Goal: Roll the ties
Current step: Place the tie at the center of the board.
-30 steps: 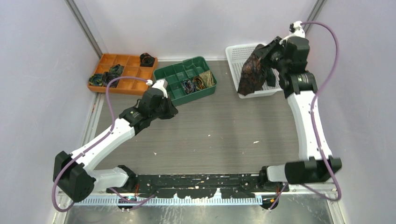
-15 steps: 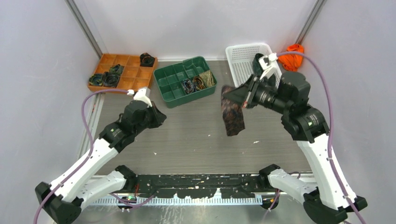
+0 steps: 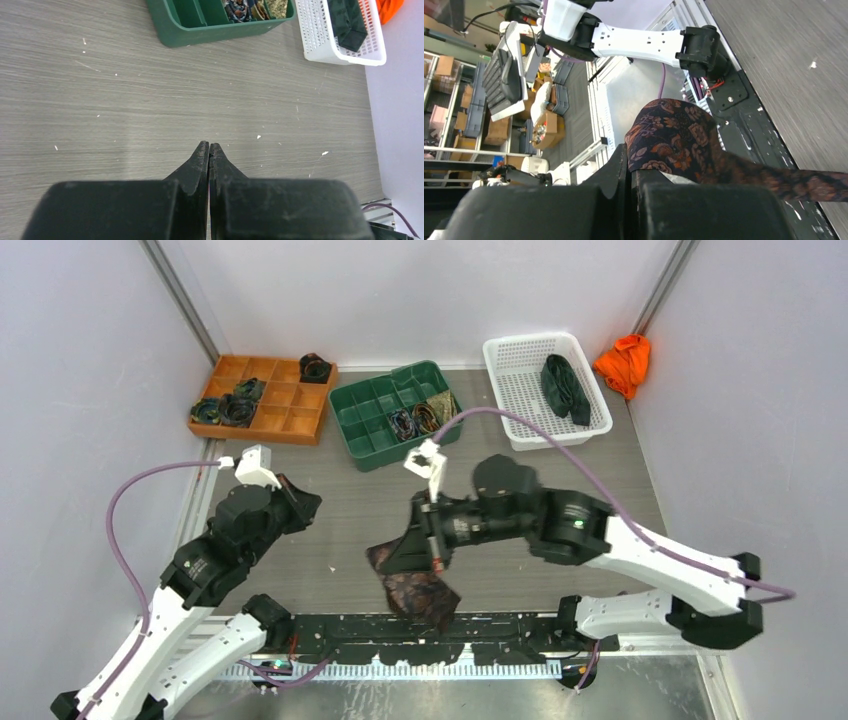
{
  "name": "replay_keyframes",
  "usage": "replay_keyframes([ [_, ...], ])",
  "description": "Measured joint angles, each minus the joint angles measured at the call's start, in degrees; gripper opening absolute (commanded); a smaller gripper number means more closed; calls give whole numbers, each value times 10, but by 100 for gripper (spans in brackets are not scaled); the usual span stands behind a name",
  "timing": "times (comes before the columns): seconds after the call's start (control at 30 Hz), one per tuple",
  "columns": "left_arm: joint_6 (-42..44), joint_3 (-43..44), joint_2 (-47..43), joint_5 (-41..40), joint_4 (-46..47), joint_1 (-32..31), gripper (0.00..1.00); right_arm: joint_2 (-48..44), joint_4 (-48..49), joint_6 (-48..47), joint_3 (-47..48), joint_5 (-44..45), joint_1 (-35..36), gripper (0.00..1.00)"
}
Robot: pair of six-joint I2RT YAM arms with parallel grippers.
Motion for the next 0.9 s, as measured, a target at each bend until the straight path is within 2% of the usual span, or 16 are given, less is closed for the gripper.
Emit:
replay_keyframes([
  [0.07, 0, 0, -4, -3, -11, 0, 0, 35, 30, 4, -1, 7, 30, 1],
  [0.2, 1, 5, -10, -11, -36, 0, 0, 93, 90, 19, -32, 42, 35, 1],
  [0.4, 6, 15, -21, -26, -52, 0, 0, 103, 72, 5, -36, 147, 12, 1],
  [0.57, 14, 17, -2, -24, -47, 0, 0, 69, 41, 0, -37, 223, -90, 1],
  [0.73, 16, 16, 52, -5, -19, 0, 0, 17, 31, 1, -122, 221, -225, 1],
  [0.9, 11, 2, 99, 51, 50, -4, 0, 11, 3, -4, -165, 188, -273, 1],
])
